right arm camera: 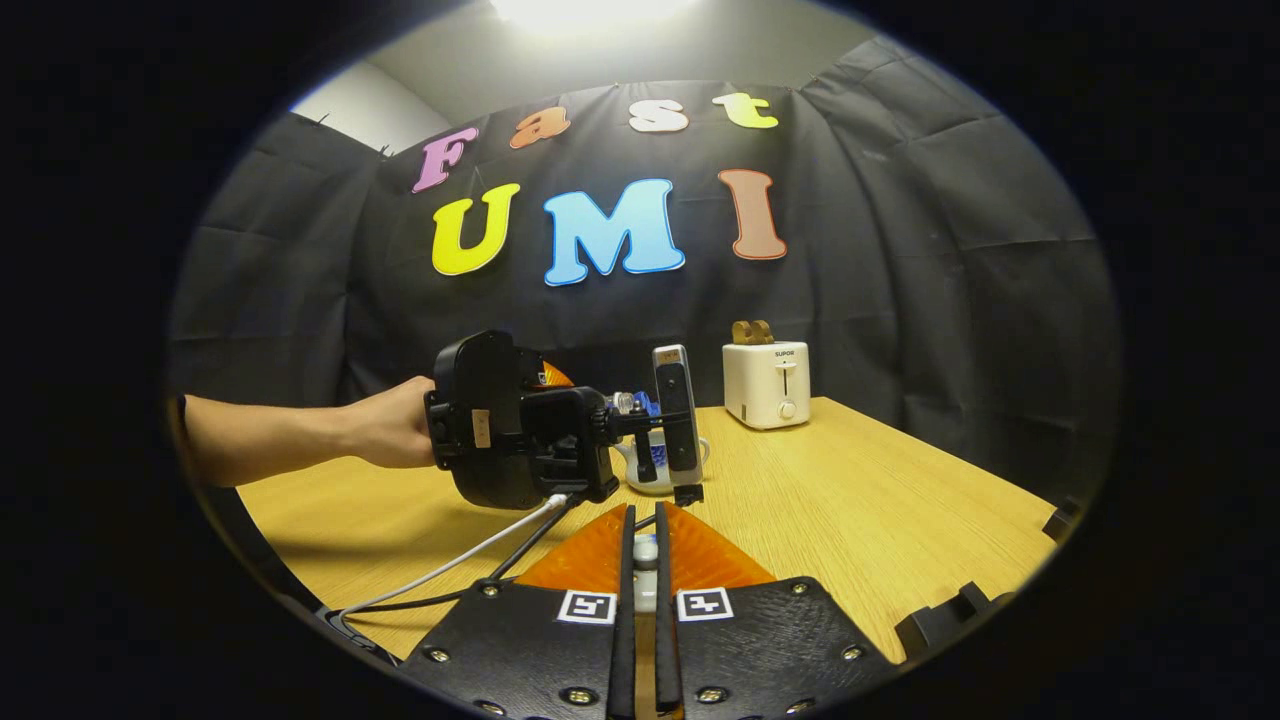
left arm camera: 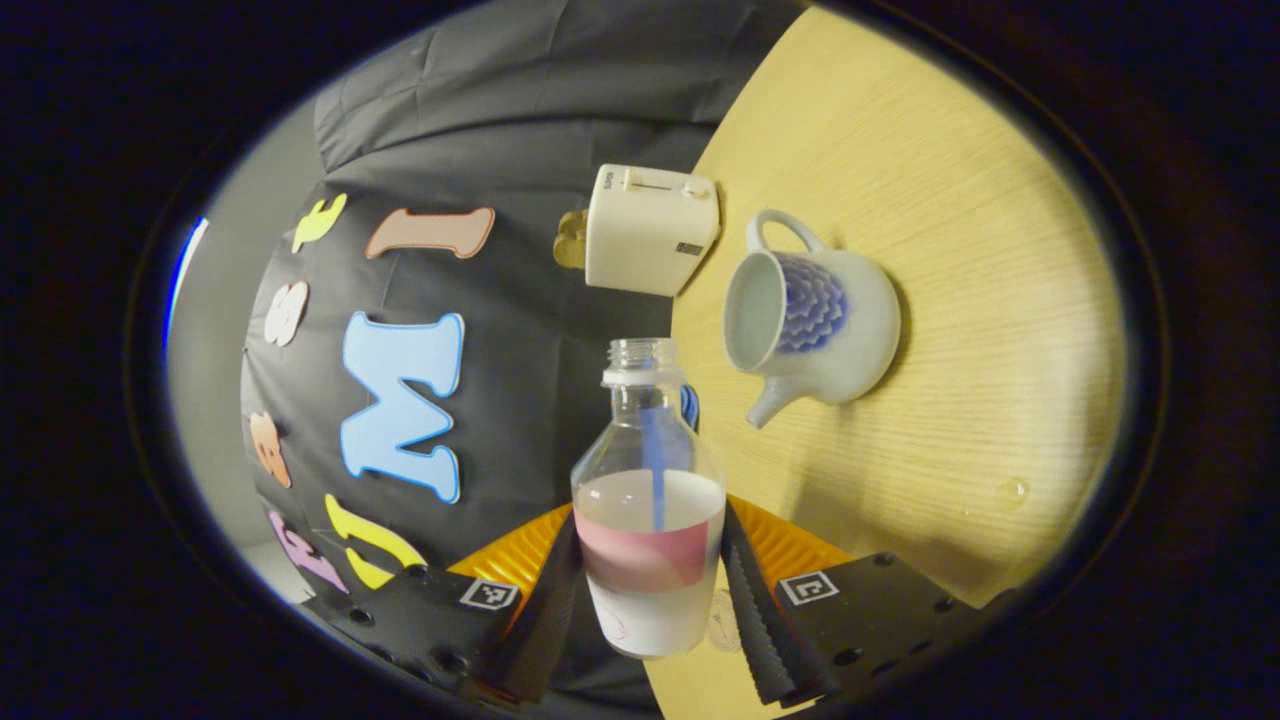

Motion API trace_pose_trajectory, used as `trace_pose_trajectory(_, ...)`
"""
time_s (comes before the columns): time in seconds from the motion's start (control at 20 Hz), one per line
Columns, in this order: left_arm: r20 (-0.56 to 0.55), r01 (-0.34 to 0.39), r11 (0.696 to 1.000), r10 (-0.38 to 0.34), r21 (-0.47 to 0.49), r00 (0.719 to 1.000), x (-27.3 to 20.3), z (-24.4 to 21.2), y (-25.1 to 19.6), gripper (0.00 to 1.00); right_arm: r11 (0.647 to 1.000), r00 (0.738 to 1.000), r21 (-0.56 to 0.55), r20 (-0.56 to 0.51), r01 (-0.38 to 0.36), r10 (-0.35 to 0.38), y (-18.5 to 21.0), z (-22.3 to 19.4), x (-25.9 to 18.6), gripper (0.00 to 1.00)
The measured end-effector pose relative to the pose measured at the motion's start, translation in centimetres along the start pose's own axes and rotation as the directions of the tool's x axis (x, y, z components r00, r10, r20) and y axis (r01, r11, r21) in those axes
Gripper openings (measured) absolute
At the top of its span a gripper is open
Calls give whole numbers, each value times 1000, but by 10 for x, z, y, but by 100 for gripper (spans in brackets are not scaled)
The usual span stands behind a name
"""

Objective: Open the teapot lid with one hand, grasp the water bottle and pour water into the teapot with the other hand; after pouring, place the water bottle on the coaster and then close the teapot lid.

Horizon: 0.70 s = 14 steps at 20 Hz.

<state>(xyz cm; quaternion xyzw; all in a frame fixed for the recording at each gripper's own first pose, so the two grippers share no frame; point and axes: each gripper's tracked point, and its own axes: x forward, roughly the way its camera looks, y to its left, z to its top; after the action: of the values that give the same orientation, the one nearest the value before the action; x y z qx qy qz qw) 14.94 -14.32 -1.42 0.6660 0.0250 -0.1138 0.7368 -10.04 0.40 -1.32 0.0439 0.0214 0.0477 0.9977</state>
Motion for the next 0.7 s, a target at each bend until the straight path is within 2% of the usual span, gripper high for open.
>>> trace_pose_trajectory(0.15, -15, 11, 996, -10, 88, 1000, 3, 1, -1, 86, 1000, 1000, 0, -4, 8, -8, -4, -2, -1, 7)
trace_pose_trajectory(0.7, -46, 36, 959, -24, 280, 999, 7, 3, 1, 86, 1000, 1000, 7, -4, 18, -18, -9, -4, -2, 7)
